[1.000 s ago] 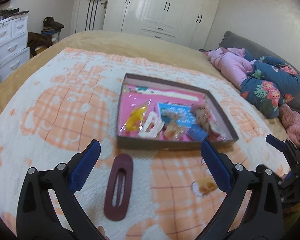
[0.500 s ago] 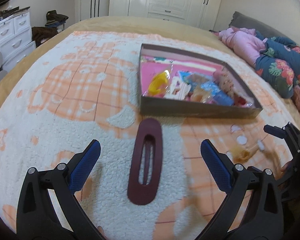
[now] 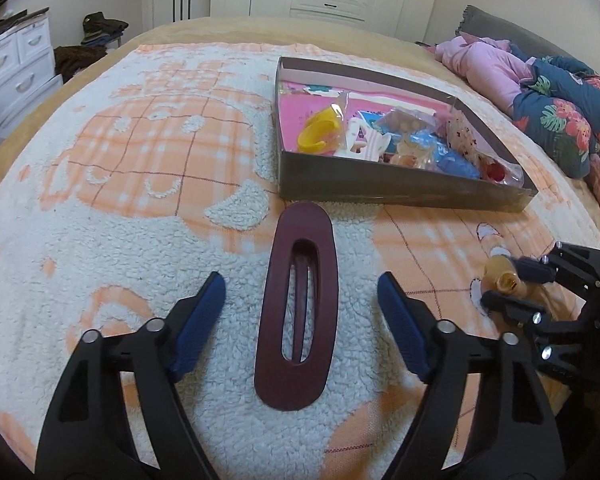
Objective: Organize jewelry
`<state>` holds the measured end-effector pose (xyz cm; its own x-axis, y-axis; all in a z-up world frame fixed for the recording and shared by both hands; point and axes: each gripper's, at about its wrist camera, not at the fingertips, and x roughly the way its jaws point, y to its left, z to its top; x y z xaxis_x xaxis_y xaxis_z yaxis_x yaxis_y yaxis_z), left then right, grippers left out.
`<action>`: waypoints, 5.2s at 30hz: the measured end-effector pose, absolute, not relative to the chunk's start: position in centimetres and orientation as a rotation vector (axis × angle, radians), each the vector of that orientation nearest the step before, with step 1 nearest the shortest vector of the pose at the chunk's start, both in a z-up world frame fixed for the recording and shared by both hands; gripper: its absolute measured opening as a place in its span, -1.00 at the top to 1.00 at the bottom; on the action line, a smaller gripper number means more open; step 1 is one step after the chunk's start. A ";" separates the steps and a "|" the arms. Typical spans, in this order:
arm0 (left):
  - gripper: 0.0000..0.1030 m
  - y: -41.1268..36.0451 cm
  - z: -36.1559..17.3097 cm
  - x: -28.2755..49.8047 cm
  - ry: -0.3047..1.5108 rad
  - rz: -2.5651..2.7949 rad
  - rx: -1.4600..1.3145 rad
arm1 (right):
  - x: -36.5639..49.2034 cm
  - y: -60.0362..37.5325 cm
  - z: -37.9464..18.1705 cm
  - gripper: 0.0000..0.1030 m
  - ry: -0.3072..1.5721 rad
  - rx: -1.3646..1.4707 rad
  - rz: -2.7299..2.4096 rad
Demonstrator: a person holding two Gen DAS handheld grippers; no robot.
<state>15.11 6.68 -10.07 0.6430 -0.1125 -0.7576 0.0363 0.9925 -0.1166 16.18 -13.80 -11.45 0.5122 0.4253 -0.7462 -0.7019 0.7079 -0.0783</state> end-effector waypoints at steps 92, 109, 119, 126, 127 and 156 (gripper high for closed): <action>0.59 -5.0 -4.7 28.1 0.739 -0.341 -0.109 | 25.1 -23.6 -6.2 0.02 0.661 -0.043 0.379; -0.09 -3.7 -0.8 21.1 0.637 -0.313 -0.114 | 18.4 -25.1 -1.5 -0.76 0.501 -0.043 0.317; -0.58 -2.0 0.1 16.2 0.580 -0.288 -0.133 | 14.8 -25.1 -0.2 -0.86 0.433 -0.053 0.299; -0.78 -1.0 0.2 13.4 0.549 -0.281 -0.134 | 13.2 -25.2 -0.2 -0.88 0.420 -0.054 0.283; -0.78 -0.9 0.2 13.1 0.545 -0.279 -0.134 | 13.0 -25.3 -0.2 -0.88 0.417 -0.052 0.280; -0.78 -0.2 -2.3 7.9 0.414 -0.199 -0.113 | 8.2 -25.9 -2.0 -0.88 0.267 -0.027 0.234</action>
